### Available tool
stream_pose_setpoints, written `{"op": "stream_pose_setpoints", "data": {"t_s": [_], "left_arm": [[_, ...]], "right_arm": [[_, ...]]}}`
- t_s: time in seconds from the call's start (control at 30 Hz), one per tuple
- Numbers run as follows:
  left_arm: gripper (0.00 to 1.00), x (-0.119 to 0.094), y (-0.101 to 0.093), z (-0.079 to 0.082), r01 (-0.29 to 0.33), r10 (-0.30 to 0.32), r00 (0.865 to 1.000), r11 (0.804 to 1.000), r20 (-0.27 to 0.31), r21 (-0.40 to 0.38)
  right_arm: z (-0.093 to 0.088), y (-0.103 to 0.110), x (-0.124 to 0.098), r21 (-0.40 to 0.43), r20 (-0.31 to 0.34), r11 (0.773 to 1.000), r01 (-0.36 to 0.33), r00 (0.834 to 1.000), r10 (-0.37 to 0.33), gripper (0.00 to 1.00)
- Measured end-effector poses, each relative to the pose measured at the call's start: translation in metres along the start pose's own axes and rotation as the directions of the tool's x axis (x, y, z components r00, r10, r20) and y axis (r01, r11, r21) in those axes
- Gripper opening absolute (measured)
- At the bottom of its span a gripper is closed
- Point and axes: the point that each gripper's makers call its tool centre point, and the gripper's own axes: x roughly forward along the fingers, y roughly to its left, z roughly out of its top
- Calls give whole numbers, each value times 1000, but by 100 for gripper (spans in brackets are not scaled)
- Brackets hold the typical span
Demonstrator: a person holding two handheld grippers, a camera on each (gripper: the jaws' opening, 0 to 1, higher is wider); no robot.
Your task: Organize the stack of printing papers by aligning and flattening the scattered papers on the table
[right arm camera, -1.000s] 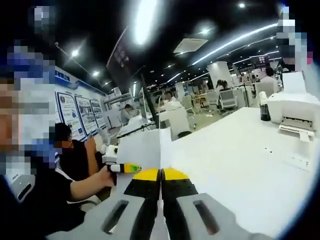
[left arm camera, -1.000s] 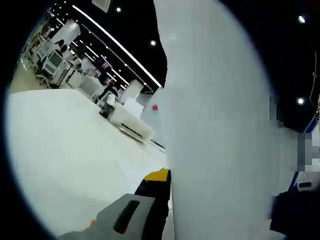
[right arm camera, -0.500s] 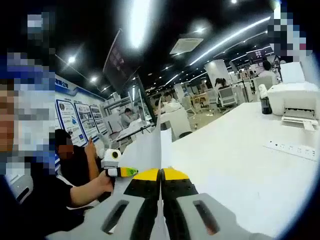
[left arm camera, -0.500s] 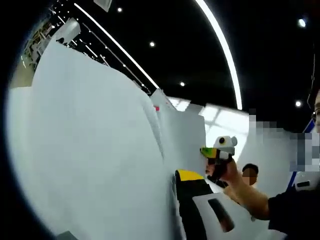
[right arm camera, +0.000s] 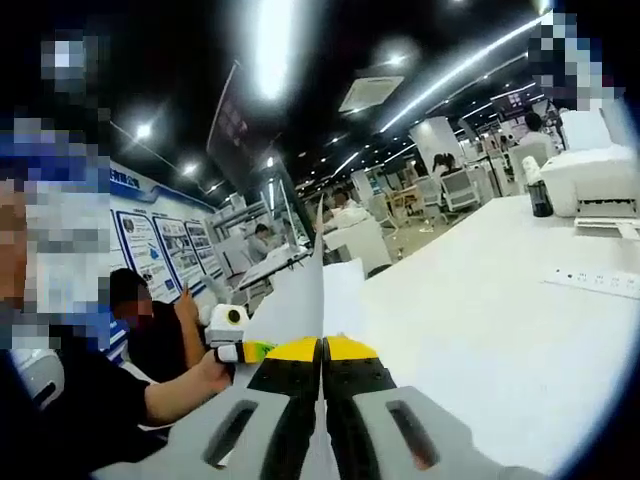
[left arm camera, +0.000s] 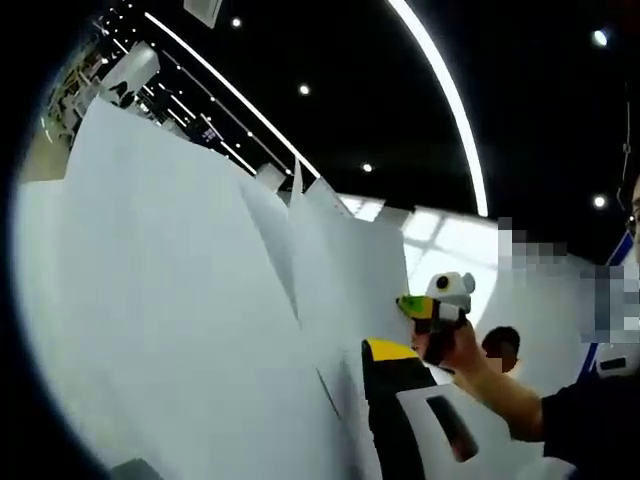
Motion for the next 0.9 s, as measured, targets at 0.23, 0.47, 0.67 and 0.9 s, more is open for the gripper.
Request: {"op": "stream_pose_setpoints", "data": {"t_s": [0.23, 0.47, 0.67, 0.9], "left_arm": [[19, 1, -3, -2, 9, -9, 1000, 1000, -5, 2], [20, 0, -1, -1, 3, -2, 1000, 1000, -6, 14], [21, 1, -3, -2, 10, -10, 1000, 1000, -11, 25], [21, 1, -4, -1, 14, -14, 1000, 999, -12, 31]], "right_arm": [[-1, 4, 13, 4, -4, 1000, -20, 1000, 20, 0], [-4, 12, 26, -2, -28, 999, -39, 999, 39, 0], [-6, 15, 35, -11, -48, 999, -49, 998, 49, 0], [-7, 20, 44, -18, -61, 998, -62, 996, 61, 0]]}}
